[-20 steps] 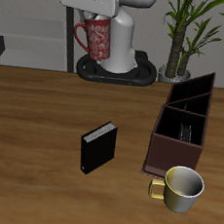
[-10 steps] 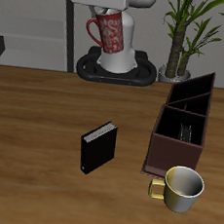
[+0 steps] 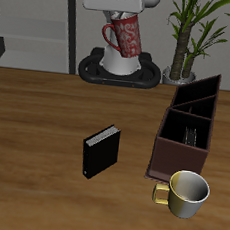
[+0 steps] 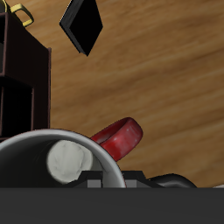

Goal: Place the yellow book into the left desk caddy's right compartment and place the red mug into the left desk caddy's left compartment

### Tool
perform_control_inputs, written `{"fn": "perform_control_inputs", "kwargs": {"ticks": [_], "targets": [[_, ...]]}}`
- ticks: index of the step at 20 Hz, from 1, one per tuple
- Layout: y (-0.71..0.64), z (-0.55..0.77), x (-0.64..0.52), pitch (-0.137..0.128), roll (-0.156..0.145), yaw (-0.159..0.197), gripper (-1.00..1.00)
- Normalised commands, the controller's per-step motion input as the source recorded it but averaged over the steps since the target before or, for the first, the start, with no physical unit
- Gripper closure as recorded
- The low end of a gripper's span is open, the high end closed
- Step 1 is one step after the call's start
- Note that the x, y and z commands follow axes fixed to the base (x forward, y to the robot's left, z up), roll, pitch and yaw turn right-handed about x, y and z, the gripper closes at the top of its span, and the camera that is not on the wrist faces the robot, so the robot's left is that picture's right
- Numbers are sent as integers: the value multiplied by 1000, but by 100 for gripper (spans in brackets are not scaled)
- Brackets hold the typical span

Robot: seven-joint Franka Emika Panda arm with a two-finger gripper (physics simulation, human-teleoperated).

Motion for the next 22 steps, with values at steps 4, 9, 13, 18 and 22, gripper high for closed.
{"fn": "perform_control_inputs", "kwargs": {"ticks": [4, 9, 13, 18, 22], "targets": [[365, -14, -44, -22, 85, 30, 100], [246, 4, 38, 23, 39, -22, 100], [326, -46, 67, -1, 57, 32, 100], [288, -71, 117, 0, -1, 8, 100], [345, -201, 232, 10, 24, 4, 100]]}}
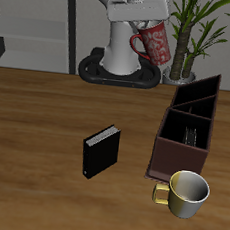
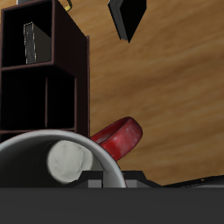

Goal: Place the yellow book into the left desk caddy's right compartment and place the red mug into the left desk caddy's left compartment

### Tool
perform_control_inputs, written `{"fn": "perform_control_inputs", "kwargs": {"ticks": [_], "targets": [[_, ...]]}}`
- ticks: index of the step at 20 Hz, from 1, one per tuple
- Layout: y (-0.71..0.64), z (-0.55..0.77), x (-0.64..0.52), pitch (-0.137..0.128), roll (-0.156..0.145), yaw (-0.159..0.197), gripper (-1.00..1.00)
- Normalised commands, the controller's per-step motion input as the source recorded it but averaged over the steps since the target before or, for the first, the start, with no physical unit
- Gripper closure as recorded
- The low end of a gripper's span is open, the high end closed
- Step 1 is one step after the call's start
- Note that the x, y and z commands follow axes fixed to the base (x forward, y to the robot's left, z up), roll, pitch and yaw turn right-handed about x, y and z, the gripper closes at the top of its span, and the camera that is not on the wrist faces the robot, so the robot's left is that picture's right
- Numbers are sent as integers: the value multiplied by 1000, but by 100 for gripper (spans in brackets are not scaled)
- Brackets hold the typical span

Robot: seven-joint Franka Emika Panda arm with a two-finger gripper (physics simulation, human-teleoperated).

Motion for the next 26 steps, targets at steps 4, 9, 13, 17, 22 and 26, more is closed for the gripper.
{"fn": "perform_control_inputs", "kwargs": {"ticks": [4, 9, 13, 17, 22, 26], "targets": [[241, -170, 95, 18, 59, 7, 100], [242, -187, -114, -10, 81, 25, 100], [208, -54, -168, -46, 114, 59, 100], [93, -49, -118, -83, 33, 73, 100], [64, -39, -33, -90, -47, 85, 100], [116, 52, 50, -55, -32, 73, 100]]}}
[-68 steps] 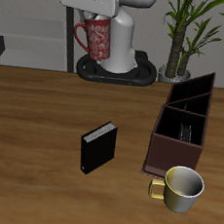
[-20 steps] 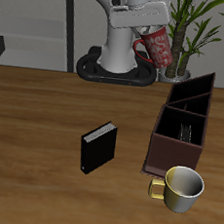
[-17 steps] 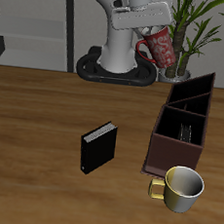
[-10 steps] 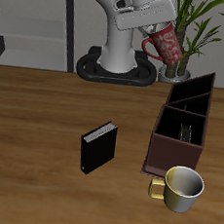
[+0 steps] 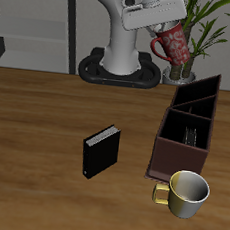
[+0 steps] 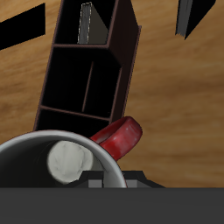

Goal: Place the yellow book into the left desk caddy's right compartment and place the red mug into the left desk caddy's left compartment

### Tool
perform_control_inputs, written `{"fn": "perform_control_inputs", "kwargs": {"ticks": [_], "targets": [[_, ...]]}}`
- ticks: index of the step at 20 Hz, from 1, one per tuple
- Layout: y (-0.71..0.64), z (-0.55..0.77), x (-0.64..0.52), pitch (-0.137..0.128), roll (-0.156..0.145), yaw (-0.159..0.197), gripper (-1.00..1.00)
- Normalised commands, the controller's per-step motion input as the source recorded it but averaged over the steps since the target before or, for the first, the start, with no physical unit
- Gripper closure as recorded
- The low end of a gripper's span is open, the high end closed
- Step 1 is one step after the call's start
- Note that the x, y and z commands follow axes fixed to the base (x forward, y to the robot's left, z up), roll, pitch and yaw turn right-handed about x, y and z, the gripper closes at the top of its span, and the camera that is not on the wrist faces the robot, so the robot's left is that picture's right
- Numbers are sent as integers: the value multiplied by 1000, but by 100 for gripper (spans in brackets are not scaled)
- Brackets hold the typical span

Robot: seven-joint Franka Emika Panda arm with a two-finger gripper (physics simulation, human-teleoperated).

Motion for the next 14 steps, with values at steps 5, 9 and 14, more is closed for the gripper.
{"fn": "perform_control_inputs", "kwargs": {"ticks": [5, 9, 14], "targets": [[142, -21, -50, -61, -38, 69, 100], [168, -38, 75, 22, -104, -10, 100], [40, 13, -45, 1, -117, -39, 100]]}}
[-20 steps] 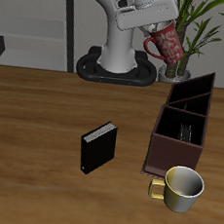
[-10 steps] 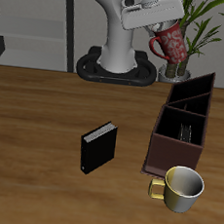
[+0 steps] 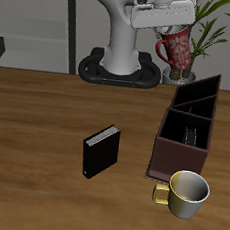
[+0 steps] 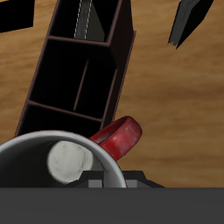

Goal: Place the yellow book into the left desk caddy's right compartment and place the red mug into the left desk caddy's left compartment

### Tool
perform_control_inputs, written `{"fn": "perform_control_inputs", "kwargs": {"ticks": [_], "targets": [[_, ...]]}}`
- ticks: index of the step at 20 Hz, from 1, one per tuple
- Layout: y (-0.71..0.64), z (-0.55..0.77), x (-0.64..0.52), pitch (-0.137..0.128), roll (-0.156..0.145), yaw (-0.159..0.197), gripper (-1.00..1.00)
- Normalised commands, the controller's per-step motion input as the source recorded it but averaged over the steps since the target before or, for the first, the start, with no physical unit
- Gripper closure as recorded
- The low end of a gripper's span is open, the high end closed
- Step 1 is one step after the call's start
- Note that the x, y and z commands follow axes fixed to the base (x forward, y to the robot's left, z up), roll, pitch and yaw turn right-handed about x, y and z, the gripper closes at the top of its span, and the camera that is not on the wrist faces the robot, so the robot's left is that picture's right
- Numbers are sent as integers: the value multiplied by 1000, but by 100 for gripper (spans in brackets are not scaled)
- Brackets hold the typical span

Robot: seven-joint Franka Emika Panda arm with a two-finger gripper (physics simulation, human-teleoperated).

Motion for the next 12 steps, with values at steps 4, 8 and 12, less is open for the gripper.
{"fn": "perform_control_inputs", "kwargs": {"ticks": [4, 8, 12], "targets": [[81, -7, 34, 36, -110, -59, 100], [293, -22, -3, -23, -107, -18, 100], [169, 78, -83, -97, -22, 28, 100]]}}
